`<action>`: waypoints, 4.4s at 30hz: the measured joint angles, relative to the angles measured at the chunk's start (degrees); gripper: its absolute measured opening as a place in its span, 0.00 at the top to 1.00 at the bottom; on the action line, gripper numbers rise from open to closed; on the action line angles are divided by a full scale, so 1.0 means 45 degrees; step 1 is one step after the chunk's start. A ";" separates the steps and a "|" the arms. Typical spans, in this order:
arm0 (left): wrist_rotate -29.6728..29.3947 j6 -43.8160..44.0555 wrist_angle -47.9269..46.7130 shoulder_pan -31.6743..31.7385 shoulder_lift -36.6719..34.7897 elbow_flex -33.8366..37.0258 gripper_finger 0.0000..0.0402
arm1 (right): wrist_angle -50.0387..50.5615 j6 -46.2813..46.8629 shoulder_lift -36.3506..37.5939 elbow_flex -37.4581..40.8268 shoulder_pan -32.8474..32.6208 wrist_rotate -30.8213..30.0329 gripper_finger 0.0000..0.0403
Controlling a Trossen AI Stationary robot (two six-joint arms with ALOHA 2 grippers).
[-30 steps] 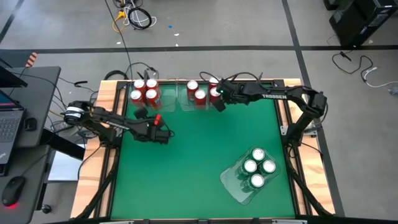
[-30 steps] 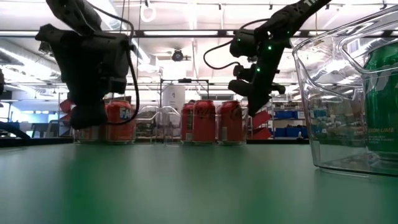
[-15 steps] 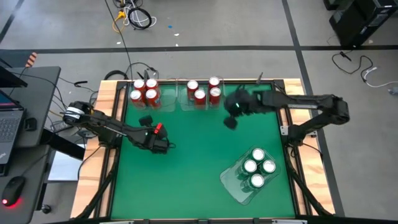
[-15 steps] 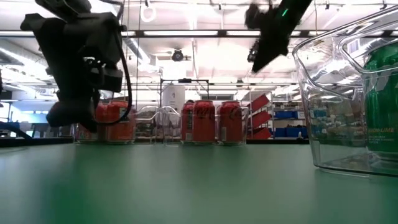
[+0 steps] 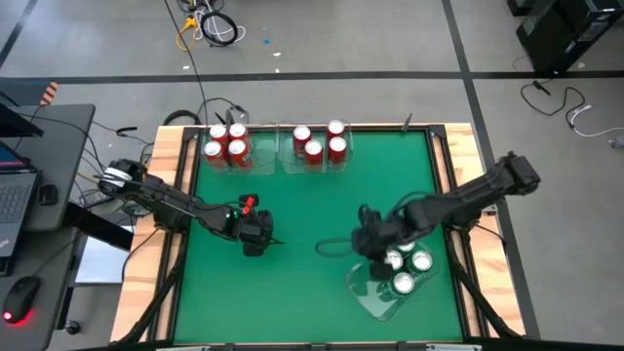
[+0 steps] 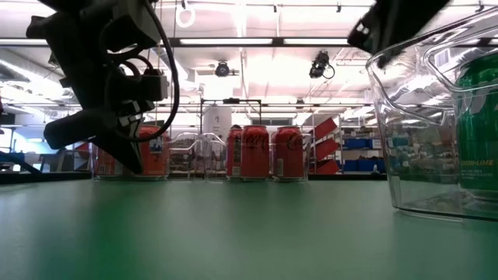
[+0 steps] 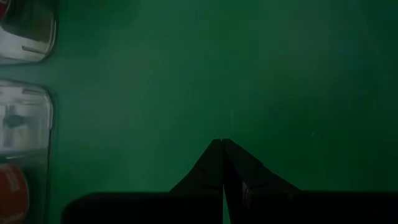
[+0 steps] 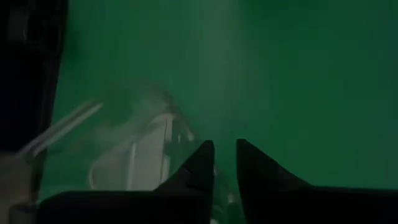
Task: Sort soda cans
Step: Move the bottom transparent bin to the top right of the table
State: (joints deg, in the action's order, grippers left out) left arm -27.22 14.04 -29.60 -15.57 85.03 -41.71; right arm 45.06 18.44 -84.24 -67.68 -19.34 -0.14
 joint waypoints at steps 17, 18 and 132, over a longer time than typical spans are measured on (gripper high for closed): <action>0.0015 -0.0403 -0.0006 0.0015 0.0000 0.0005 1.00 | 0.0822 -0.0384 -0.2090 0.0015 -0.0465 0.0244 0.62; 0.0019 -0.0394 -0.0010 0.0015 0.0000 0.0005 1.00 | 0.0913 -0.0442 -0.2094 0.0015 -0.0381 0.0215 0.64; 0.0651 0.0603 -0.0792 0.0017 0.0000 0.0010 1.00 | 0.5407 0.7994 -0.1966 0.0488 -0.0094 -0.3778 1.00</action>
State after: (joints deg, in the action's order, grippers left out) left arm -24.29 16.75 -33.17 -15.50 85.03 -41.67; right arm 69.40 54.41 -93.09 -65.49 -19.76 -17.15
